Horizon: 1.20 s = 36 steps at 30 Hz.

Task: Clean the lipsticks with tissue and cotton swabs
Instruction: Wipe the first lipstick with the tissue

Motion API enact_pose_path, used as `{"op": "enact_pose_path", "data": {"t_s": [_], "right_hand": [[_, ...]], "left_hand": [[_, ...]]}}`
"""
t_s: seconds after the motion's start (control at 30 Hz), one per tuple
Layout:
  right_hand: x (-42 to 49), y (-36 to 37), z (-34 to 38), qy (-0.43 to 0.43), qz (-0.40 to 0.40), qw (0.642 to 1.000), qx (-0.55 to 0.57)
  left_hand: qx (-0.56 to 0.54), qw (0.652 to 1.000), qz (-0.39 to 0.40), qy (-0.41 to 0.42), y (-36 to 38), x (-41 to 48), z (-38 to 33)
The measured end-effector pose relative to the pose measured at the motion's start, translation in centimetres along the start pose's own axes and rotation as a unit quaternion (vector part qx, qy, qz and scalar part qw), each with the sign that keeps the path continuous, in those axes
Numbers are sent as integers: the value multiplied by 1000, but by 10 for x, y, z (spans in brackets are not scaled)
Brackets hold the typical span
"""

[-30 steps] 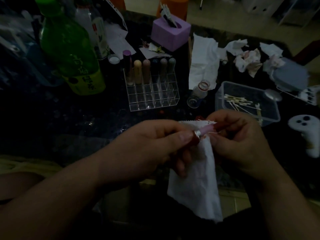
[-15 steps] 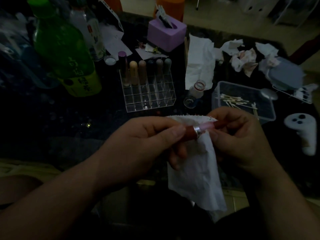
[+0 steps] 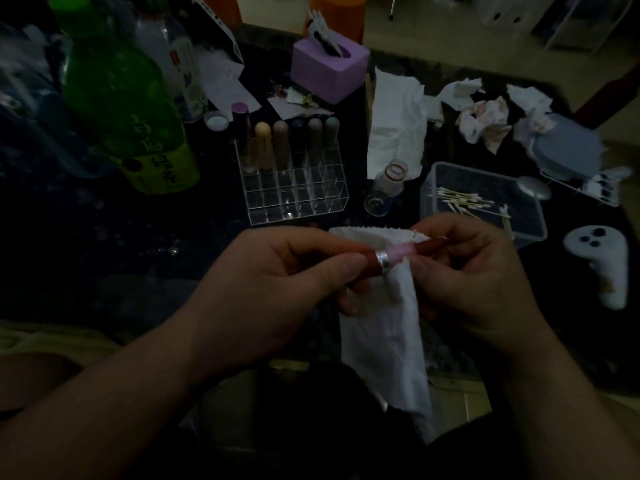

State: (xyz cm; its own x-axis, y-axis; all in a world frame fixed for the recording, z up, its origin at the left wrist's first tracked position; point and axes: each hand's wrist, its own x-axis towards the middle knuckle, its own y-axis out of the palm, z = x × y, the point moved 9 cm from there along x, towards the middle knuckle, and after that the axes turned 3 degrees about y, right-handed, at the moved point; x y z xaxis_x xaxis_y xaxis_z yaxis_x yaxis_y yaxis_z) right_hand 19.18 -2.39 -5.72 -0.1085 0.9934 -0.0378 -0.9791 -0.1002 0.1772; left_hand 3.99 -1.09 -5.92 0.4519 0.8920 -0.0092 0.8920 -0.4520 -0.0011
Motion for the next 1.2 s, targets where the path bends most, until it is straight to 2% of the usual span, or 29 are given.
{"op": "enact_pose_path", "data": {"t_s": [0.17,0.3,0.37,0.53,0.63,0.7,0.77,0.87,0.97,1.03,1.13,1.2], "right_hand": [[-1,1,0,4,2,1000,11],[0,0,0,13,-10,1000,-27],[0,-2,-1,15,-16,999,-36],[0,2,-3,14,-2,999,-32],[0,2,-2,11,-5,999,-37],[0,2,-3,9,-4,999,-33],[1,1,-4,9,-4,1000,-25],[1,-1,-7,16,-5,999,-30],[1,0,-8,18,-5,999,-35],[1,1,-6,15,-3,1000,-18],[3,4,-10,25,2,1000,-6],[4,8,-18,60,11,997,42]], "left_hand": [[83,993,-36,79,-4,-3,-15],[56,997,46,15,4,1,-5],[84,994,70,10,6,2,-4],[140,988,-10,59,-4,-1,-6],[171,982,-28,75,-4,-1,-7],[153,986,-10,63,-3,1,-4],[109,993,42,26,2,3,1],[145,985,90,19,9,2,0],[237,967,34,82,4,0,-9],[258,961,-7,99,1,-2,-14],[210,976,-20,58,2,-4,-8],[159,986,-34,24,0,-4,-1]]}}
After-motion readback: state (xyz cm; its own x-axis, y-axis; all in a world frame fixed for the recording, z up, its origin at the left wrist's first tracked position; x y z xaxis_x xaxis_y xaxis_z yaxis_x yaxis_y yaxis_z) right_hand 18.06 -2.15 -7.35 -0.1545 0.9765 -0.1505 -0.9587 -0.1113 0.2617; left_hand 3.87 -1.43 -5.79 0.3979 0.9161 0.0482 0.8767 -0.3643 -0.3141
